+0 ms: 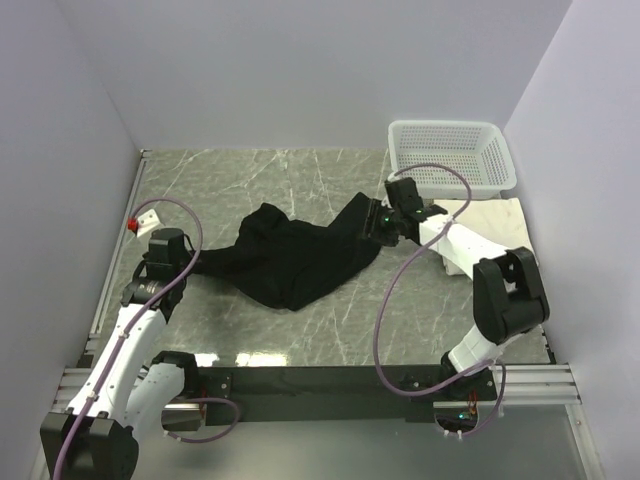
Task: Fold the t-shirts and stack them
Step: Flatten the tshirt out
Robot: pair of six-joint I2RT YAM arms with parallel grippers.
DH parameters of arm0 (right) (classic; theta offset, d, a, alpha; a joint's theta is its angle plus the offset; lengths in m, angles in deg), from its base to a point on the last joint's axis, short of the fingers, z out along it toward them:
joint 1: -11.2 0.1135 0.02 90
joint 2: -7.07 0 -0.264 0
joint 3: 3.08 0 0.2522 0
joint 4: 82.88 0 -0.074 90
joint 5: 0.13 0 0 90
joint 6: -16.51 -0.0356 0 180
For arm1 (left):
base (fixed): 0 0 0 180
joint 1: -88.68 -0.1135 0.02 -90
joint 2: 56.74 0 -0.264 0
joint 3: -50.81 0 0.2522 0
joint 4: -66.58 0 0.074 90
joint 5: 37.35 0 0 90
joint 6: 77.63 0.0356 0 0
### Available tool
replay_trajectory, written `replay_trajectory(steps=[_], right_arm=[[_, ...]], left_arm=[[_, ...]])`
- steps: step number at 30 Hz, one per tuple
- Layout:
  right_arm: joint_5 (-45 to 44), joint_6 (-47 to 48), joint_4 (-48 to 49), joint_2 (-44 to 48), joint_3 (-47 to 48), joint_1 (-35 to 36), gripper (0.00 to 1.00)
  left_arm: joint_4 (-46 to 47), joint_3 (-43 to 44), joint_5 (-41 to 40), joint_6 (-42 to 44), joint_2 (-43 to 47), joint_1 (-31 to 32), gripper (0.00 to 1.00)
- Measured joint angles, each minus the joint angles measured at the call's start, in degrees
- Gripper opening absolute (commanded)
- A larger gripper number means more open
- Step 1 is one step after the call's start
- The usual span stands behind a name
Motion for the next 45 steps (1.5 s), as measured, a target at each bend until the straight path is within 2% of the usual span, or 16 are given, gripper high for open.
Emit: replay_trajectory(steps=[11,22,31,33,36,37,38,39,45], right_arm=[[-0.92,-3.85,-0.31,-6.21,4.17,9.16,0.54],[-8.04,-2.25,-3.04,-9.90,8.98,11.02,0.55],[-9.73,-0.94,-5.79,-12.85,10.93,12.02,0.54],[-9.81,-0.81,-6.10,-13.27,10.93,12.46,0.50],[-9.88,-0.31,-6.51,-13.68,10.95,12.74,0.26],[-9.86,-0.07,-6.75,-13.73,10.97,12.76,0.10],[-9.99,0.50,-7.15,-13.73,11.08,12.85,0.04],[-10.29,0.81,-7.74,-13.73,11.52,12.85,0.00],[-13.00,4.92,-13.51,-13.75,21.64,11.82,0.00]], left_arm=[[0.70,-0.70,-0.07,0.00,0.52,0.57,0.01],[0.72,-0.72,-0.48,0.00,1.40,1.79,0.01],[0.76,-0.74,-0.61,0.02,1.64,2.34,0.01],[0.83,-0.74,-0.63,0.02,1.90,2.45,0.01],[1.31,-0.74,-0.63,0.02,2.12,2.67,0.01],[1.42,-0.74,-0.66,0.04,2.14,2.73,0.01],[1.53,-0.74,-0.72,0.02,2.16,2.78,0.01],[1.60,-0.74,-0.90,0.04,2.16,2.78,0.01],[1.97,0.76,-1.60,1.11,-0.09,2.82,0.01]])
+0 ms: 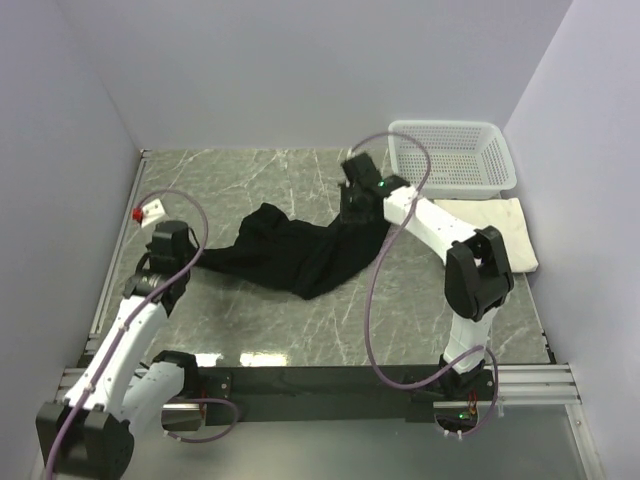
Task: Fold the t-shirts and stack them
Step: Flatten the tshirt out
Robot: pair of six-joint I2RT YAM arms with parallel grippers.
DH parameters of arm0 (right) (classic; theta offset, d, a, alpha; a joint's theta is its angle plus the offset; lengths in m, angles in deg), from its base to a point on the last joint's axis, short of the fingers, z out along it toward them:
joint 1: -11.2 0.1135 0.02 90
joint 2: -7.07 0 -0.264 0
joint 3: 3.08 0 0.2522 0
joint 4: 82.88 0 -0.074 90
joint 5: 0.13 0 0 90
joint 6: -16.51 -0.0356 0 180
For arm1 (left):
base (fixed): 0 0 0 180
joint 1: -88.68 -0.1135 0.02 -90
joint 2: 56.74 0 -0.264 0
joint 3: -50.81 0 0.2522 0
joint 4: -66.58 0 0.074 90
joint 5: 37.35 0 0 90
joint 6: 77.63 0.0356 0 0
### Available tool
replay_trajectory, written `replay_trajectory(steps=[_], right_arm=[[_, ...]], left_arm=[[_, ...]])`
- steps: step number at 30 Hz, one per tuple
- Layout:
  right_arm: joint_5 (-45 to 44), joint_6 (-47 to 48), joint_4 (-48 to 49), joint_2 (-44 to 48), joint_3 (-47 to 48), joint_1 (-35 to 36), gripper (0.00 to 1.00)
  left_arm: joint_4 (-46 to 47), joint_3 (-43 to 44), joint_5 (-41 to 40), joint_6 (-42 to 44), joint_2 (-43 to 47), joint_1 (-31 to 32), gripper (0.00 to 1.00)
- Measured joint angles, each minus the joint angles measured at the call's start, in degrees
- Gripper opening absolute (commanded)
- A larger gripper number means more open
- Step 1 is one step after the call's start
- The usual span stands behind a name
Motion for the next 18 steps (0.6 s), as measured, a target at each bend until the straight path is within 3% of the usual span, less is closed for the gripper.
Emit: replay_trajectory(steps=[5,10,12,14,16,18], right_arm=[[-3.52,4.79,-2.19,0.00,17.90,-5.40,0.00],[-7.63,9.70,4.72,3.45,28.30,-10.93,0.00],[-9.57,11.72,8.09,6.93,27.71,-11.65,0.00],[-11.67,14.03,13.75,13.22,22.51,-11.69,0.00],[-13.20,15.82,18.56,21.55,14.56,-11.50,0.00],[-14.01,16.61,23.34,29.68,5.49,-11.34,0.00]], left_arm=[[1.53,13.86,-3.39,4.35,-11.08,0.22,0.01],[2.64,41.55,-7.08,9.97,-25.49,0.37,0.01],[3.19,52.37,-7.65,11.21,-29.33,0.37,0.01],[3.63,57.29,-7.41,11.34,-29.73,0.39,0.01],[3.96,57.40,-7.04,11.06,-27.19,0.44,0.01],[4.74,52.13,-5.79,9.79,-22.53,0.48,0.01]])
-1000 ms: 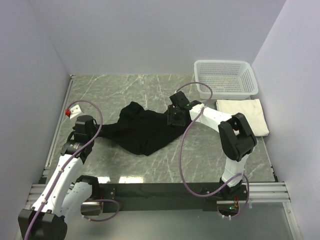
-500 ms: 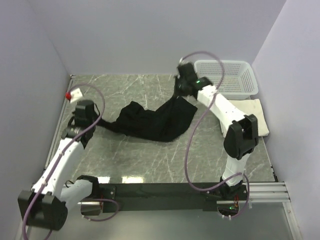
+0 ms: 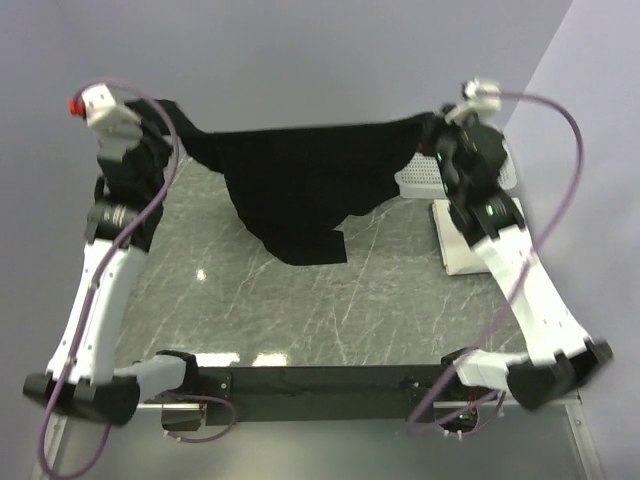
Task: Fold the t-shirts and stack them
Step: Flatten the tshirt out
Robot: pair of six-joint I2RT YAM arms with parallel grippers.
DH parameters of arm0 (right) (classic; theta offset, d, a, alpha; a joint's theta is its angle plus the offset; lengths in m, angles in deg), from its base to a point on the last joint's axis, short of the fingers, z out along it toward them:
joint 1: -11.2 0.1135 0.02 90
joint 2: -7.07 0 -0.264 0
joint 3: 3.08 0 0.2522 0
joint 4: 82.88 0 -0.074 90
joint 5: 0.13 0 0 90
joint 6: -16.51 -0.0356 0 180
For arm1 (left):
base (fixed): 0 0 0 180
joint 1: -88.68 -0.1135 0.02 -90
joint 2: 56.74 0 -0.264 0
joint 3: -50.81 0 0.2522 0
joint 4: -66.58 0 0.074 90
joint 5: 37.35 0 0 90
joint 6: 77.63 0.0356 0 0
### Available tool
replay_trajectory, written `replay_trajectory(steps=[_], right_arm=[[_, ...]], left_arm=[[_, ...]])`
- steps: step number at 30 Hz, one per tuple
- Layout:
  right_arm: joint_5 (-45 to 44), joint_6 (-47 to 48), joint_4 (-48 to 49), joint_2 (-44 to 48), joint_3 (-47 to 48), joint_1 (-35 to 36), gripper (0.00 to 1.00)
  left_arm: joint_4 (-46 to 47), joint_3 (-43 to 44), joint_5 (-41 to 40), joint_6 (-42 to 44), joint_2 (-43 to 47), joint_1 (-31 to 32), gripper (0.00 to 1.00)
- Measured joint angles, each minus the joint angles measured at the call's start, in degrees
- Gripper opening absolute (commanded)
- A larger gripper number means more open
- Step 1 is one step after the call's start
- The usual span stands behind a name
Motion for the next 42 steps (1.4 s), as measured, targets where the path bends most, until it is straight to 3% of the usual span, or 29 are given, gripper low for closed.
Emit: replay_trajectory(steps=[6,11,14,15,17,22,33,42], right_arm=[[-0.70,-4.35,5.22,16.33,-27.19,-0.04,0.00],[1.57,-16.35,1.25,18.36,-47.71,-0.24,0.04],[3.32,-24.39,-4.37,18.62,-56.06,-0.28,0.23],[3.80,-26.73,-6.19,18.80,-57.59,-0.28,0.35],[5.05,-31.52,-10.38,18.97,-58.75,-0.42,0.48],[7.45,-39.04,-13.46,19.02,-58.77,-0.55,0.64],[9.88,-49.70,-17.20,16.76,-60.59,-0.55,0.65],[11.26,-54.77,-14.49,14.10,-62.53,-0.55,0.65]], left_arm=[[-2.16,-25.24,6.56,-6.58,14.34,0.11,0.01],[-4.42,-45.94,10.88,-14.71,21.94,0.11,0.01],[-6.80,-55.71,13.68,-20.17,25.64,0.11,0.01],[-6.95,-58.01,14.49,-21.81,26.56,0.11,0.01],[-7.06,-61.70,16.28,-24.85,27.98,0.13,0.01],[-6.84,-65.20,18.69,-29.03,29.59,0.83,0.01],[-6.03,-65.75,19.43,-30.21,31.61,3.34,0.01],[-10.05,-64.13,16.22,-29.44,34.27,3.85,0.01]])
